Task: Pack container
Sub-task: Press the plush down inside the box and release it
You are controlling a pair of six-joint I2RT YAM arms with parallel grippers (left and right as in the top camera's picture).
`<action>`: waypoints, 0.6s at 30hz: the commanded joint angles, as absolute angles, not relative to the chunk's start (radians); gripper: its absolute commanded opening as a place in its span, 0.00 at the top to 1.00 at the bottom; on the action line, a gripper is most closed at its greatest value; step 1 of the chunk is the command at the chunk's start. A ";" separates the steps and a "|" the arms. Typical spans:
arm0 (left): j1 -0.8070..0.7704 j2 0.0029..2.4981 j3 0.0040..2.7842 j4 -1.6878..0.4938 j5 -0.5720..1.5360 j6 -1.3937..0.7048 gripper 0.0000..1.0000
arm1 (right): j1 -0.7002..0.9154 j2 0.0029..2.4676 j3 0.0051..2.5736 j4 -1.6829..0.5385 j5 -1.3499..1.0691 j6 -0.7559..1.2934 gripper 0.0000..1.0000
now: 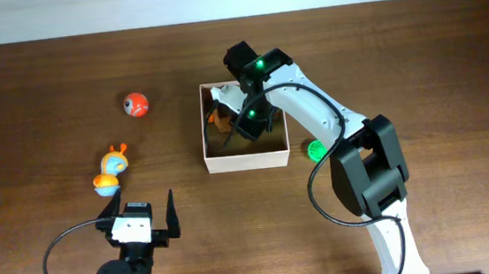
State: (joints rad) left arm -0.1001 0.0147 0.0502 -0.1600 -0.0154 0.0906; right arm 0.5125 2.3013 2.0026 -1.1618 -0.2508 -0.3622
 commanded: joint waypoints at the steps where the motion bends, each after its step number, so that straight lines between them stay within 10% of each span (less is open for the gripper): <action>1: -0.095 0.005 0.044 -0.157 -0.015 0.110 0.01 | 0.515 2.284 1.999 -1.139 -0.226 -0.358 0.92; 18: -0.095 0.005 0.044 -0.157 -0.015 0.110 0.01 | 0.515 2.284 1.999 -1.060 -0.211 -0.358 0.92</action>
State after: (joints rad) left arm -0.1001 0.0147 0.0502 -0.1596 -0.0154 0.0910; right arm 0.5125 2.3013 2.0026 -1.0687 -0.2321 -0.3622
